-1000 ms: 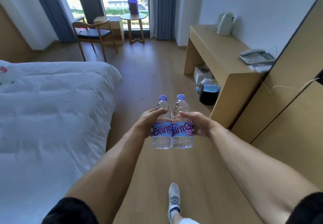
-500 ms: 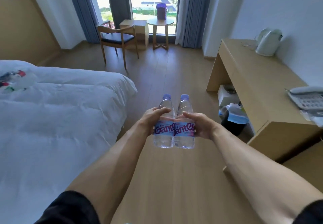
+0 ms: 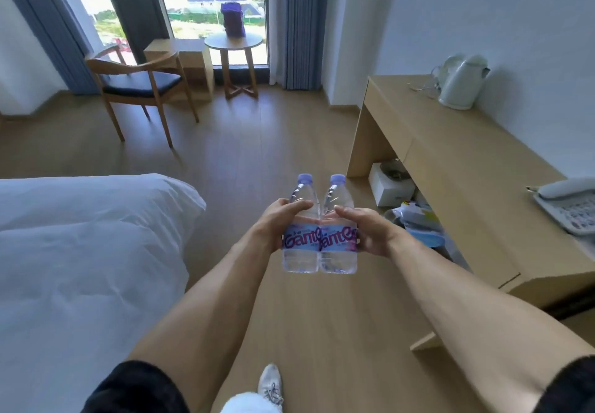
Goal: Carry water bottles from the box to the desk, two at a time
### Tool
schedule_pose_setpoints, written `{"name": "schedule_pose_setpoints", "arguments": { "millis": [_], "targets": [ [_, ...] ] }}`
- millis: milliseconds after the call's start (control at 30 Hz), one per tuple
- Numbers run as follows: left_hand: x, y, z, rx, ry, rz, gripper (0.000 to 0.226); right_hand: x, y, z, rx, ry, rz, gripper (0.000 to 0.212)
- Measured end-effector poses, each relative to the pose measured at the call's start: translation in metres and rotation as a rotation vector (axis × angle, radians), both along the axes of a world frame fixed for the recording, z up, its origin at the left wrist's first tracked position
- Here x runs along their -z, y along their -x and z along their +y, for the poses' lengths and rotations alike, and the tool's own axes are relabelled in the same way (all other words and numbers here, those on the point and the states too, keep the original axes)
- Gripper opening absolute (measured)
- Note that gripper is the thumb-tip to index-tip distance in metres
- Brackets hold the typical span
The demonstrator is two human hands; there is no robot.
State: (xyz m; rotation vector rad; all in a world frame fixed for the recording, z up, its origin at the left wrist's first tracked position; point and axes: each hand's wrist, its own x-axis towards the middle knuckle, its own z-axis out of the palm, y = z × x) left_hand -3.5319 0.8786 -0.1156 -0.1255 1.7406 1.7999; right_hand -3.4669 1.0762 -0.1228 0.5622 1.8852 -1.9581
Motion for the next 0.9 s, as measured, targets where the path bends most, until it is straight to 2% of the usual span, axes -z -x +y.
{"name": "schedule_pose_setpoints", "arguments": {
  "millis": [233,467,633,800,900],
  "targets": [
    [-0.013,0.134,0.046,0.139,-0.016,0.001,0.042,-0.008,0.104,0.037,0.141,0.025,0.023,0.064],
    [-0.014,0.229,0.123,0.252,-0.023,0.006,0.042,-0.002,0.180,0.105,0.267,0.022,0.034,0.052],
    [-0.009,0.296,0.188,0.276,0.010,0.019,0.044,0.013,0.246,0.169,0.265,0.054,0.050,0.058],
    [-0.016,0.368,0.258,0.262,0.052,0.031,0.033,0.014,0.322,0.238,0.267,0.082,0.074,0.070],
    [-0.026,0.408,0.305,0.263,0.065,0.043,0.028,0.005,0.361,0.283,0.251,0.098,0.087,0.068]
  ]
}}
